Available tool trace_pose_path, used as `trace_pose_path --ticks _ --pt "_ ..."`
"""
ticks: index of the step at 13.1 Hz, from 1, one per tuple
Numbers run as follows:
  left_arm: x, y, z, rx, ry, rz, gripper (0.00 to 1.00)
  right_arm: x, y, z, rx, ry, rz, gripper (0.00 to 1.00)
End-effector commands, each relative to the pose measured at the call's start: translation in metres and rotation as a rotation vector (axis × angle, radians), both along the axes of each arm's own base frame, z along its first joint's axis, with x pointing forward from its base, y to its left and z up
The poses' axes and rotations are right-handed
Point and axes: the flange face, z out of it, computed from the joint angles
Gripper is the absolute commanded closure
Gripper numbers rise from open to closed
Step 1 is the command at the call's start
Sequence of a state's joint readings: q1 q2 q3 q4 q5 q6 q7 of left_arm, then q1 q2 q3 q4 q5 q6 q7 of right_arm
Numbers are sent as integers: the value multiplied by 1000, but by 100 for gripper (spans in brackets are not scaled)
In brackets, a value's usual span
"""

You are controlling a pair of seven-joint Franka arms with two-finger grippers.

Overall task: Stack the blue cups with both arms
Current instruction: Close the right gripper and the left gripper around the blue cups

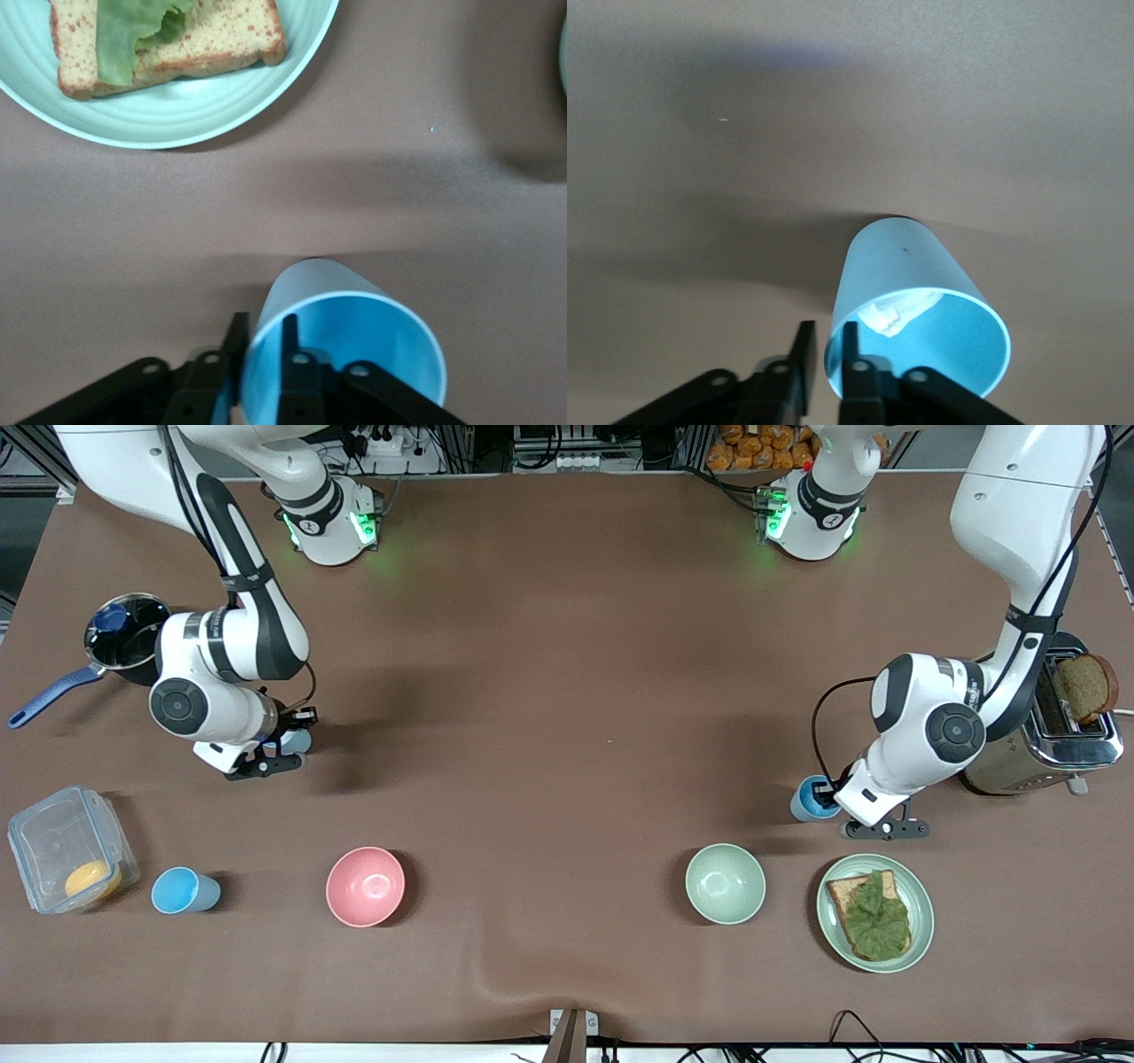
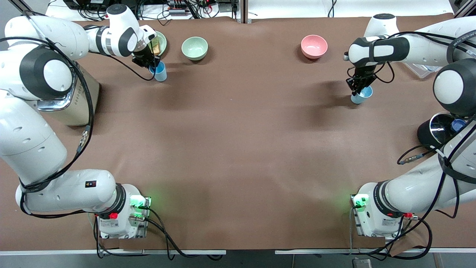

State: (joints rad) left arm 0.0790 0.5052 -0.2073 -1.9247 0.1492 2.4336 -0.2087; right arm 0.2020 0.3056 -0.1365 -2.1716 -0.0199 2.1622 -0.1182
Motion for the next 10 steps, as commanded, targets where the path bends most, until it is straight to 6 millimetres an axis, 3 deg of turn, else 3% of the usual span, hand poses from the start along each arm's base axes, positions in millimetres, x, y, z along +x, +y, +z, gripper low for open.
trace_pose_path --ticks 1,3,5,7,10 --pt "3 -6 9 16 -29 -3 100 -1 10 -1 -5 -1 9 100" --pt "5 -12 20 16 -47 -10 100 6 25 10 -6 -3 32 100" --pt "12 -11 38 16 -75 -13 100 19 63 37 -17 -2 23 100" --pt "15 -12 52 19 -93 -15 100 11 147 63 -33 4 -39 100" --pt "19 -18 68 14 -119 -22 100 -5 256 99 -57 -91 -99 100"
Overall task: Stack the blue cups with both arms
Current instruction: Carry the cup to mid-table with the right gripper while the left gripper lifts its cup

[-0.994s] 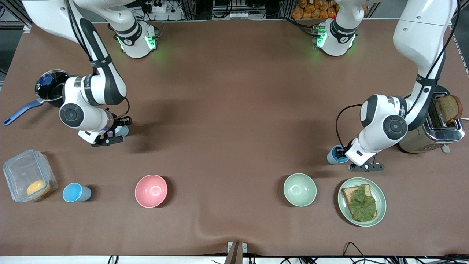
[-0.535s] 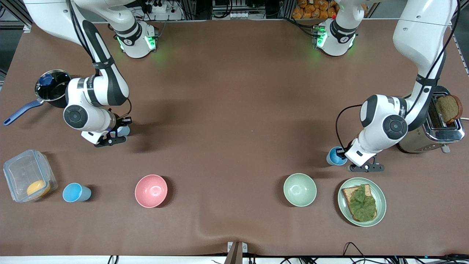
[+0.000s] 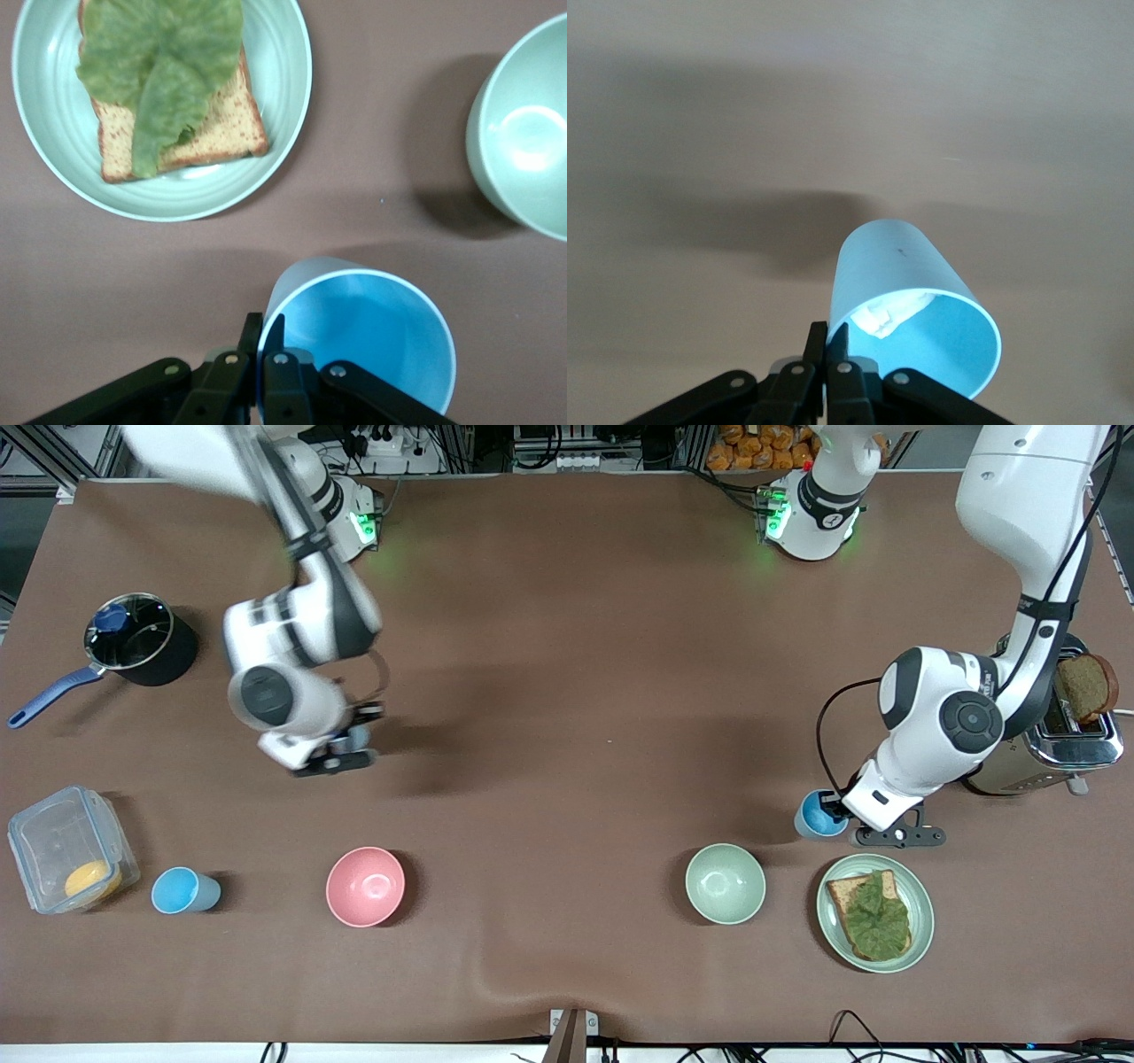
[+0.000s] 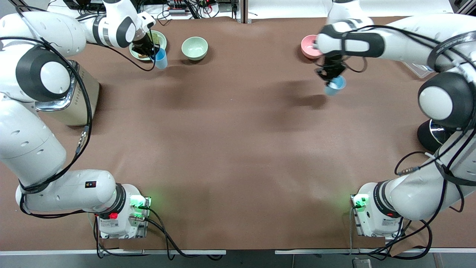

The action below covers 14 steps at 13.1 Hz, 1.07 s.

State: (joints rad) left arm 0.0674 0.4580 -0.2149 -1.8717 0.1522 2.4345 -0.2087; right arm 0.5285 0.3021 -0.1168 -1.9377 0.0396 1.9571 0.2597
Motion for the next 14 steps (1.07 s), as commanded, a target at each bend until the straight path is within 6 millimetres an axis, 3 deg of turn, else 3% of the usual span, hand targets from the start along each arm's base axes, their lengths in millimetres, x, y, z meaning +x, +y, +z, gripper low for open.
trace_pose_path --ticks 1,4,6,9,14 --pt "-1 -11 21 16 -16 -9 100 -11 77 21 3 -47 -55 100" --pt "8 -24 53 14 4 -13 100 -12 140 19 73 -58 -32 100" --pt "11 -35 71 7 16 -19 100 -11 173 0 68 -62 8 100" --pt "11 -59 98 -14 25 18 100 -8 191 -27 68 -75 35 100" --pt "-3 -114 110 -65 36 113 100 -10 218 -51 75 -91 55 100"
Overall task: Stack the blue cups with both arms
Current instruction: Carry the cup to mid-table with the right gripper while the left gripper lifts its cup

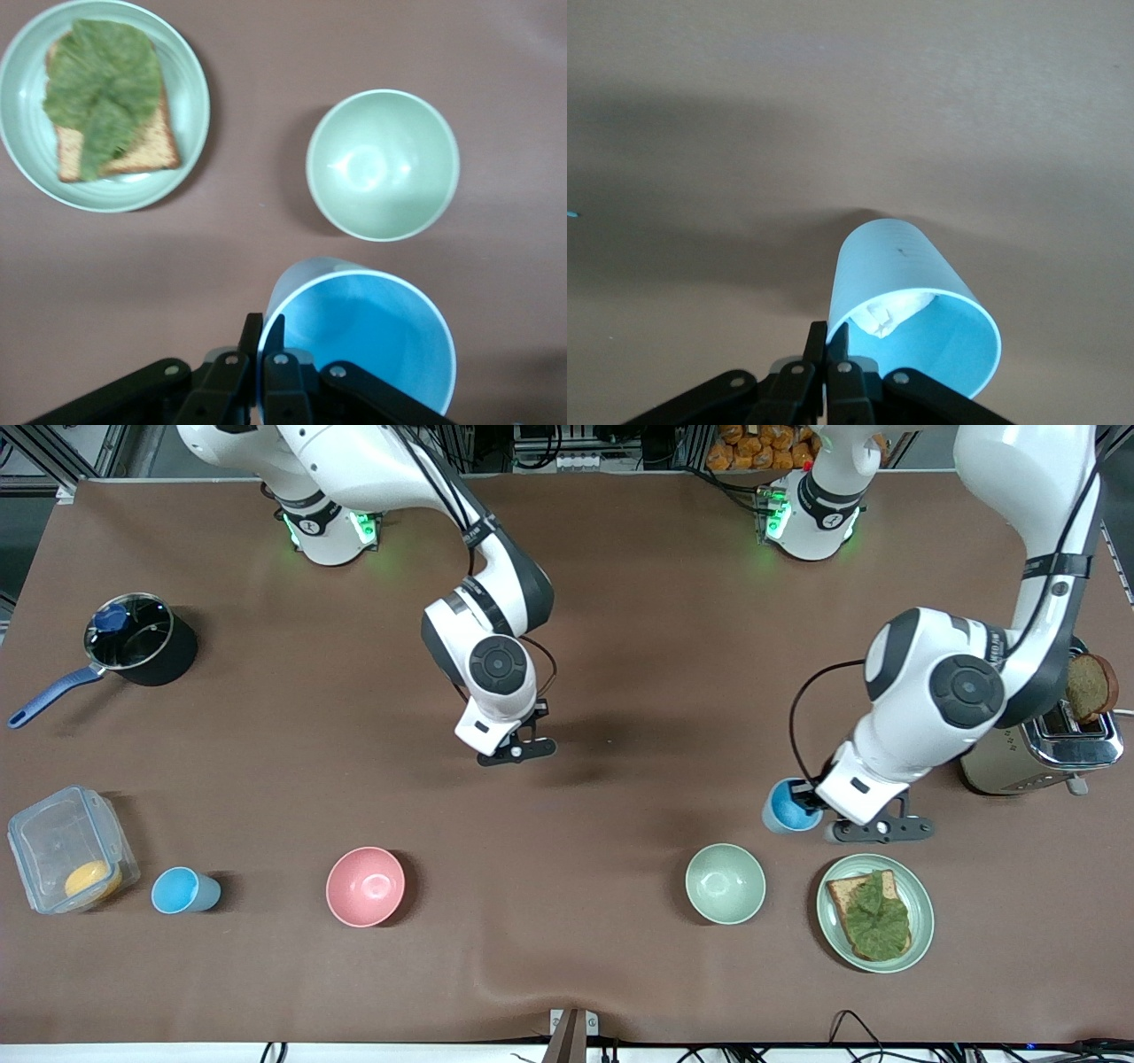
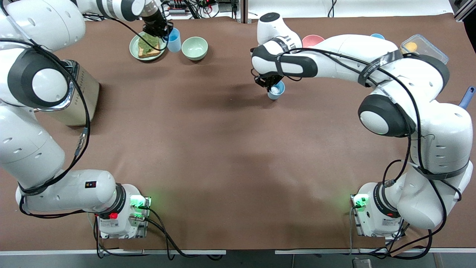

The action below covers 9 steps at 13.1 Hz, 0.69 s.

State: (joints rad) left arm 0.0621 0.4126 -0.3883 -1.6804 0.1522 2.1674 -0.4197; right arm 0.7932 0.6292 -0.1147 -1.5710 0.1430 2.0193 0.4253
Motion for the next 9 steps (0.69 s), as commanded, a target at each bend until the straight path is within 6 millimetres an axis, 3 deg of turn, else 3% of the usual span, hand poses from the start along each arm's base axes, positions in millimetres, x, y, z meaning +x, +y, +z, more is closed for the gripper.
trace_pose_path --ticks 1,2,3,4,5,6,7,8,9 --pt "-11 -32 8 -19 15 57 100 2 16 -5 20 -19 -5 100" --pt "-15 -45 8 -21 17 72 100 2 18 -6 22 -23 -1 100" --pt "-20 -59 9 -24 16 85 100 1 17 -13 16 -18 0 88" --pt "-22 -71 12 -31 12 98 100 1 18 -17 15 -17 -1 66" --pt "-24 -78 14 -39 13 119 100 1 19 -20 19 -24 1 66" --pt "-28 -88 12 -42 19 145 100 0 24 -21 27 -39 7 27" --pt "-33 -101 14 -46 19 163 100 1 25 -22 36 -52 8 23" --pt "-37 -109 13 -48 23 180 100 1 27 -20 40 -58 10 0" --pt "-45 -125 13 -50 25 181 100 5 27 -12 51 -69 12 0"
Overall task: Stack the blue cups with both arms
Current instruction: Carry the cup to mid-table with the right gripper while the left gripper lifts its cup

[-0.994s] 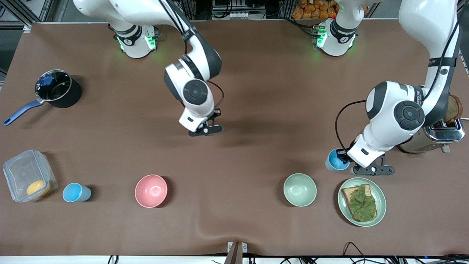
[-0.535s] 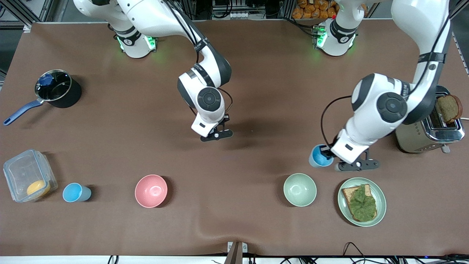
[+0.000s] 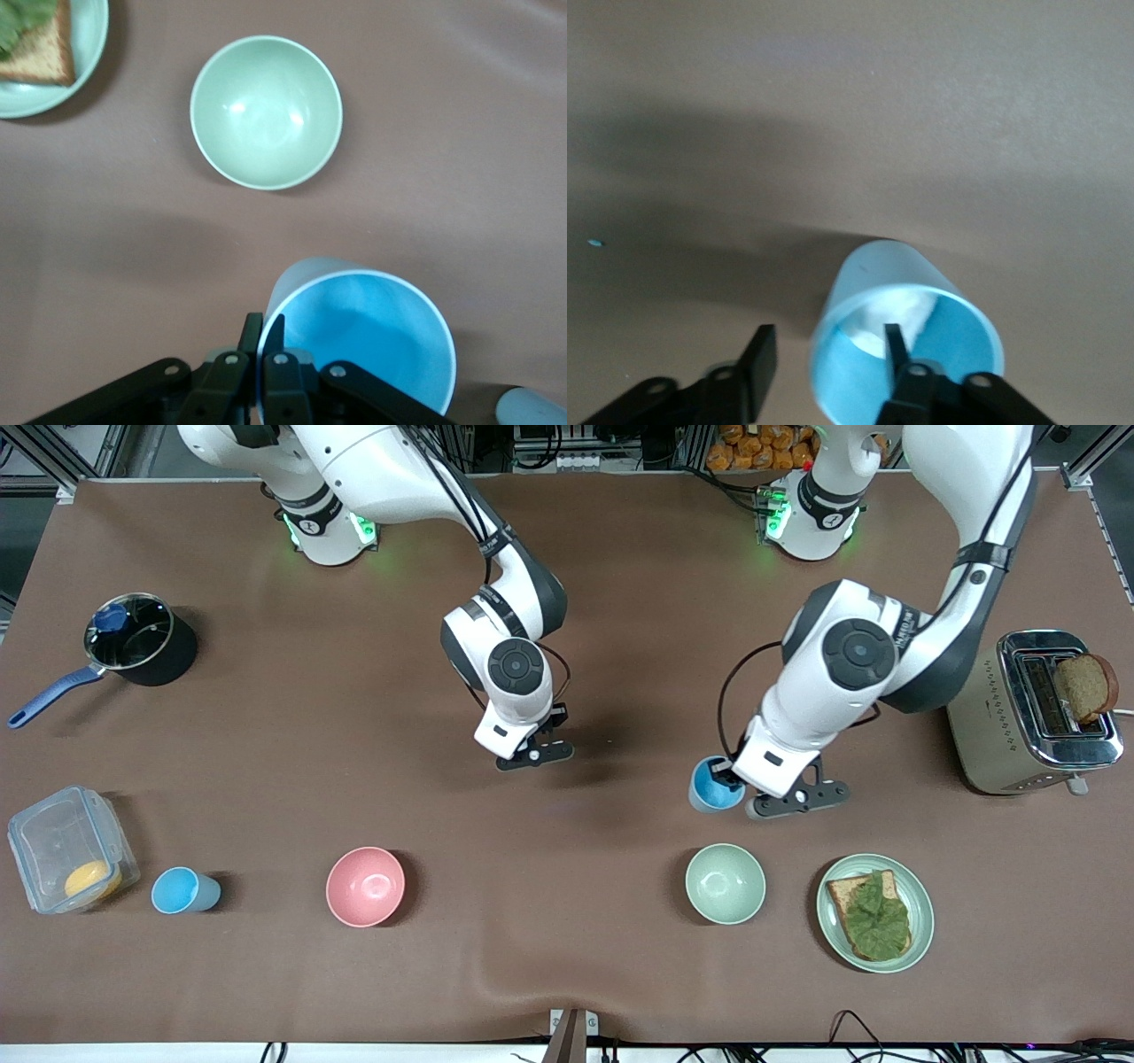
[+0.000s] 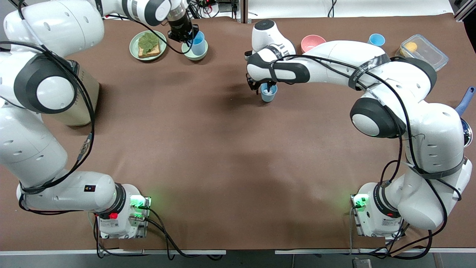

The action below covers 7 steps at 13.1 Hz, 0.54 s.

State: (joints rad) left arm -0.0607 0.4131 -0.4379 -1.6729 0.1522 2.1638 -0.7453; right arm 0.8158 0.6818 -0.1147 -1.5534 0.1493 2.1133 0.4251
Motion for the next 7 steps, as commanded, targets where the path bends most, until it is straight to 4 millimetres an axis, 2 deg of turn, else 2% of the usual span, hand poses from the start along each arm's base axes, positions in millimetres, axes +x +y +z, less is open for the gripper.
trace_pose_path --ticks 1,2,3,5,6,7 --pt "-12 -31 5 2 5 33 100 14 11 24 38 -35 -5 0" --pt "-16 -38 5 1 6 40 100 18 11 35 47 -42 -6 0" --pt "-20 -46 5 0 7 45 100 22 4 39 39 -24 -13 0" --pt "-28 -60 6 -3 9 70 100 36 -10 65 24 13 -13 0" --pt "-37 -75 6 -3 10 73 100 43 -20 80 20 31 -2 0" --pt "-44 -86 7 -8 11 77 100 53 -39 96 21 46 12 0"
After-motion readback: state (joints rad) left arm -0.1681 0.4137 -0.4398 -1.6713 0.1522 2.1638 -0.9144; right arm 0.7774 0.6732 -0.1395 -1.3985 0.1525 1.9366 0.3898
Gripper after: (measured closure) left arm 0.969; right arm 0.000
